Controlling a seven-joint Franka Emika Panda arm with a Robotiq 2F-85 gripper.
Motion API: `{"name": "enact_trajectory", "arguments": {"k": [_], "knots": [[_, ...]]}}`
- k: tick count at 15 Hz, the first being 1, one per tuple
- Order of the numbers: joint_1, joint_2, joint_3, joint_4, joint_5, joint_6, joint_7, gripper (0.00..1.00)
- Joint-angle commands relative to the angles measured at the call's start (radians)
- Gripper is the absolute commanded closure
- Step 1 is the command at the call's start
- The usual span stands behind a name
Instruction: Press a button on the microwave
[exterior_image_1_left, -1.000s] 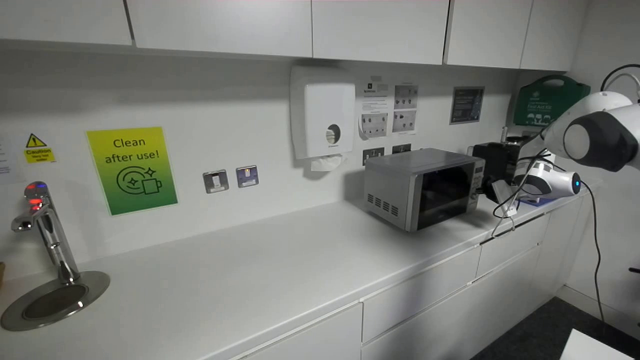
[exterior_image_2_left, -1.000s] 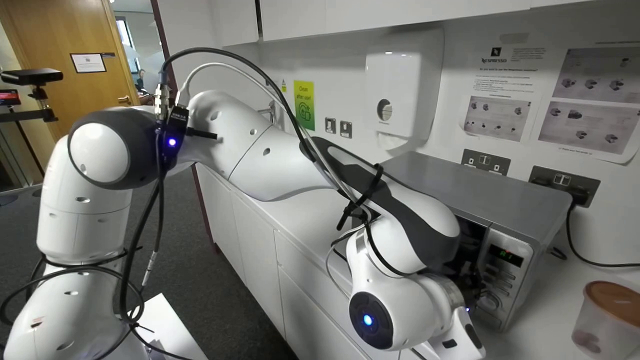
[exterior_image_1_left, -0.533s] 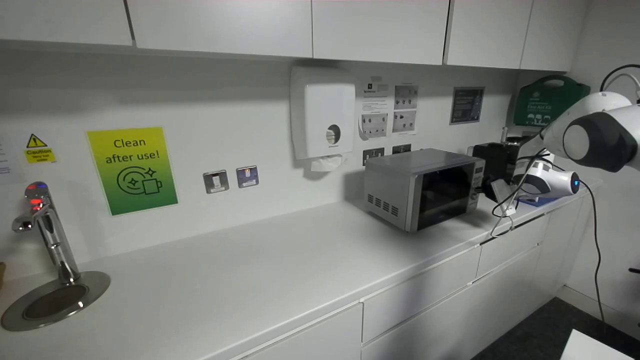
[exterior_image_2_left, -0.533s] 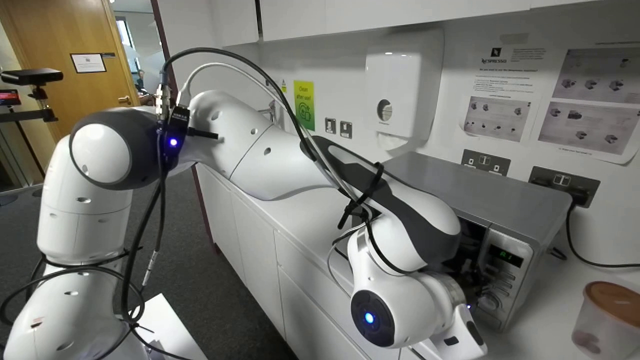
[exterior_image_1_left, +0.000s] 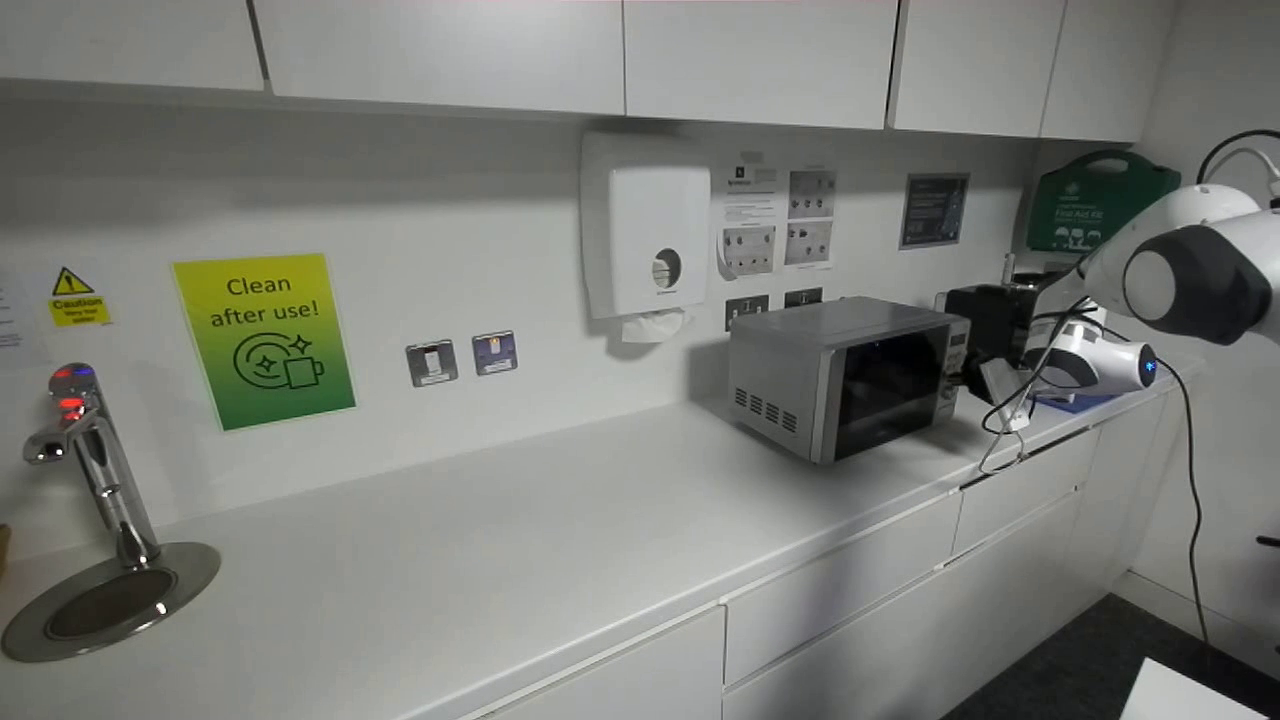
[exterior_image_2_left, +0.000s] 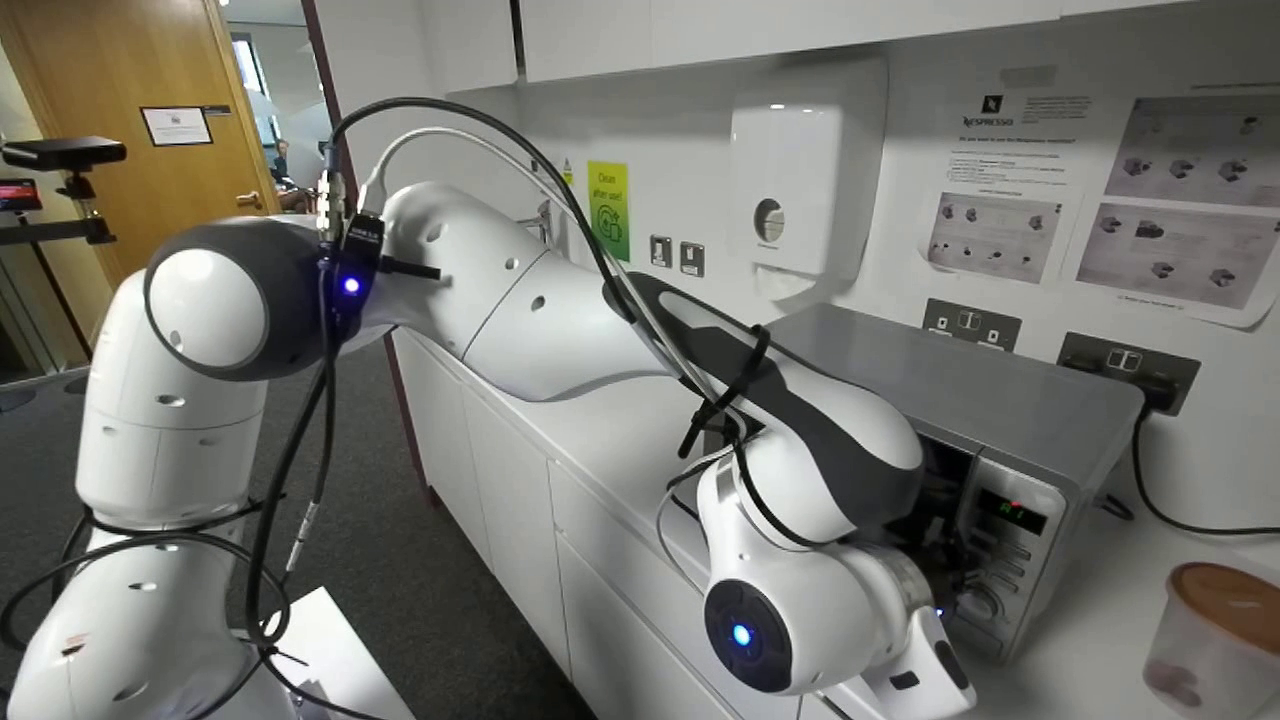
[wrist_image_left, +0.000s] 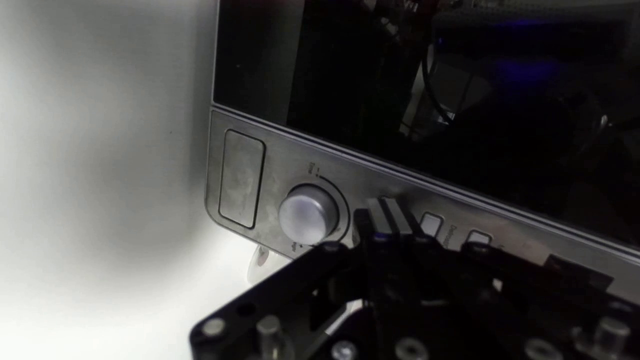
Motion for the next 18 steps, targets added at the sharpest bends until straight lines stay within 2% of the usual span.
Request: {"name": "enact_trajectory", "arguments": {"k": [1, 7, 18], "knots": [[-0.023, 0.023, 0.013, 0.034, 0.039, -0.025, -0.043, 1.00], [-0.024, 0.034, 0.014, 0.051, 0.047, -0.025, -0.042, 1.00], [-0.023, 0.020, 0.011, 0.043, 0.103, -0.049, -0.145, 1.00]]}}
